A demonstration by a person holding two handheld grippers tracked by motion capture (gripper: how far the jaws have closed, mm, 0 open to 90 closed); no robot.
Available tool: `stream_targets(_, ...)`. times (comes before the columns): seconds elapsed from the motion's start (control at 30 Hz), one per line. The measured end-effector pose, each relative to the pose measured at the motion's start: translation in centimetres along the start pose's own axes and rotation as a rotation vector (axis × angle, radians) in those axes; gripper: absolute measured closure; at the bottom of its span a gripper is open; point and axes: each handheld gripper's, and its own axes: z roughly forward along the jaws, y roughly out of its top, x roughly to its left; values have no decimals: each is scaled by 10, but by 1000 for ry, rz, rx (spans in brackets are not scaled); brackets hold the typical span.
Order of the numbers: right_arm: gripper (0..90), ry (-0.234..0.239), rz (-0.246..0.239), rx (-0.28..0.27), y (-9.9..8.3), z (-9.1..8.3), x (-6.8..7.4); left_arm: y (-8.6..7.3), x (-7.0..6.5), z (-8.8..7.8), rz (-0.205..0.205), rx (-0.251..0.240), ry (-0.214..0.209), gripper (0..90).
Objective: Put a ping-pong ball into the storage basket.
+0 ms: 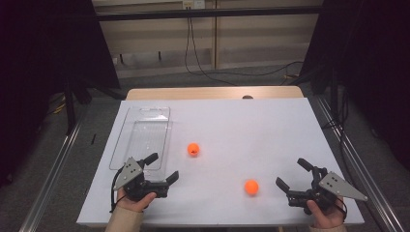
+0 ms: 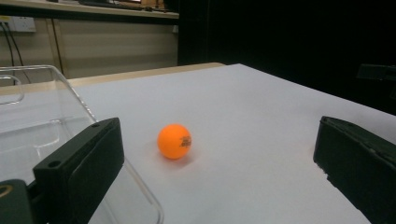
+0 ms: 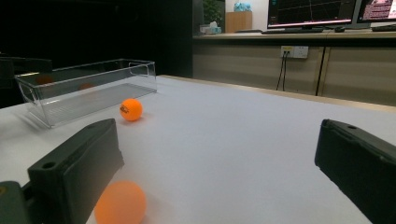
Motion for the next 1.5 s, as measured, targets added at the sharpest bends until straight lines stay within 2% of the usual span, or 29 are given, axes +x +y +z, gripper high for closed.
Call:
stream_targets(0.3, 0, -1, 1, 0, 0, -1, 0, 1, -7, 15, 12, 18, -35, 17)
stream_targets(0.63, 0, 6, -7, 2, 1, 0, 0, 1, -13, 24, 7, 30, -45, 17)
stream_targets(1.1, 0, 11, -20, 12, 0, 2, -1, 1, -21, 40, 30, 55, -81, 17)
stream_targets(1.17, 0, 10, -19, 12, 0, 2, -1, 0, -24, 43, 20, 58, -88, 17)
stream_targets(1.33, 1, 11, -18, 13, 1, 2, 0, 0, -29, 50, 37, 71, -109, 17)
stream_targets(1.5, 0, 12, -18, 13, 1, 3, 0, 0, -32, 56, 33, 73, -116, 17)
